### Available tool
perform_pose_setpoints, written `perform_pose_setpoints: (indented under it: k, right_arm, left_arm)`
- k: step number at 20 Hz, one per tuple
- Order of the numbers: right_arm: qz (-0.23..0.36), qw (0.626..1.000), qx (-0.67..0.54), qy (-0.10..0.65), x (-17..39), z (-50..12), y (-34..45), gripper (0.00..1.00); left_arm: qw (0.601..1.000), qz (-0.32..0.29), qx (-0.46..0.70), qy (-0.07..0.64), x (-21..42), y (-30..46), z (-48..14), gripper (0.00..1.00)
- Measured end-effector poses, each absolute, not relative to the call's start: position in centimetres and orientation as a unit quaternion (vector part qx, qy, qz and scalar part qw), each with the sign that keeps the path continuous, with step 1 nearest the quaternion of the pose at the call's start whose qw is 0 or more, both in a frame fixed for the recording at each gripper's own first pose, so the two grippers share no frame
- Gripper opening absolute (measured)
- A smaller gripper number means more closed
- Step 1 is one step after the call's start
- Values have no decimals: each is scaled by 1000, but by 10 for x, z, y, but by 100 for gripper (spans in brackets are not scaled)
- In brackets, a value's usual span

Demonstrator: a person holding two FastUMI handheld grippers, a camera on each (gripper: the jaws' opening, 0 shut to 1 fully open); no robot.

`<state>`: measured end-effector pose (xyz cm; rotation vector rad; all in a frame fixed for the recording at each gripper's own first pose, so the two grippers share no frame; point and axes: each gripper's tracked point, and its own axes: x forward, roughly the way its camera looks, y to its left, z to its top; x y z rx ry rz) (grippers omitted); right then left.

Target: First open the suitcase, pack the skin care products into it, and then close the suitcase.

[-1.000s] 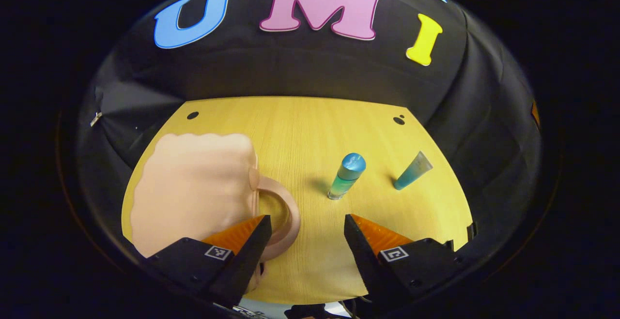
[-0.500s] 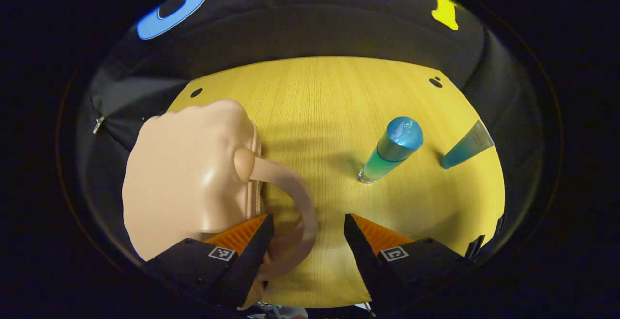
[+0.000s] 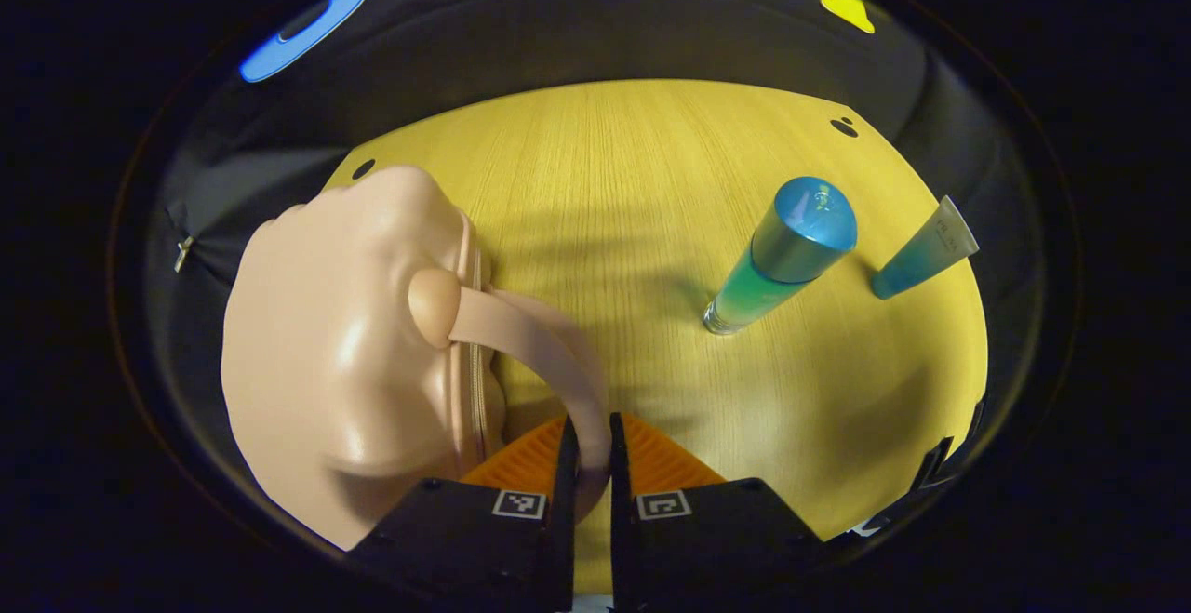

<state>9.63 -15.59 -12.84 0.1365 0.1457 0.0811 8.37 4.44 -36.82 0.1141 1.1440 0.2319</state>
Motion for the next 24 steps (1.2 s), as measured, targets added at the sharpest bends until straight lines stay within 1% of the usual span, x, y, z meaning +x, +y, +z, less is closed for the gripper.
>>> perform_pose_setpoints:
  k: [1, 2, 3, 4, 6, 7, 8, 11, 14, 17, 19, 20, 22, 23, 24]
  right_arm:
    - [40, 994, 70, 74, 96, -130, -156, 96]
    - [40, 994, 72, 74, 97, -131, -155, 96]
    - [41, 994, 72, 75, 98, -132, -154, 96]
    - [41, 994, 73, 76, 99, -132, -152, 96]
    - [45, 993, 75, 76, 101, -132, -147, 96]
    - [49, 993, 76, 76, 102, -133, -143, 96]
    - [54, 992, 77, 79, 104, -134, -138, 96]
    - [63, 991, 80, 90, 108, -133, -120, 97]
    - [62, 992, 81, 75, 112, -114, -95, 97]
    - [53, 994, 75, 66, 113, -101, -63, 96]
    - [45, 993, 89, 64, 110, -89, -39, 96]
    - [42, 993, 95, 64, 110, -84, -20, 96]
    - [35, 993, 91, 69, 109, -80, 2, 96]
    - [31, 993, 90, 70, 109, -74, 14, 96]
    - [25, 993, 92, 71, 109, -70, 26, 96]
  left_arm:
    - [835, 105, 66, 535, 85, 44, -362, 18]
    - [836, 103, 77, 533, 85, 42, -355, 17]
    - [837, 103, 80, 531, 86, 41, -346, 12]
    - [840, 102, 77, 528, 85, 39, -336, 16]
    - [848, 103, 64, 517, 85, 41, -310, 16]
    - [854, 99, 54, 508, 84, 44, -292, 19]
    - [860, 98, 47, 499, 83, 45, -278, 16]
    - [883, 95, 47, 456, 79, 68, -220, 16]
    - [904, 100, 46, 412, 68, 109, -153, 16]
    - [920, 119, 29, 373, 45, 172, -95, 16]
    - [928, 134, 48, 345, 26, 232, -66, 16]
    - [926, 158, 66, 337, 11, 278, -54, 15]
    - [919, 193, 76, 335, -12, 347, -49, 15]
    - [916, 206, 74, 335, -26, 385, -54, 15]
    - [915, 220, 67, 333, -39, 440, -71, 14]
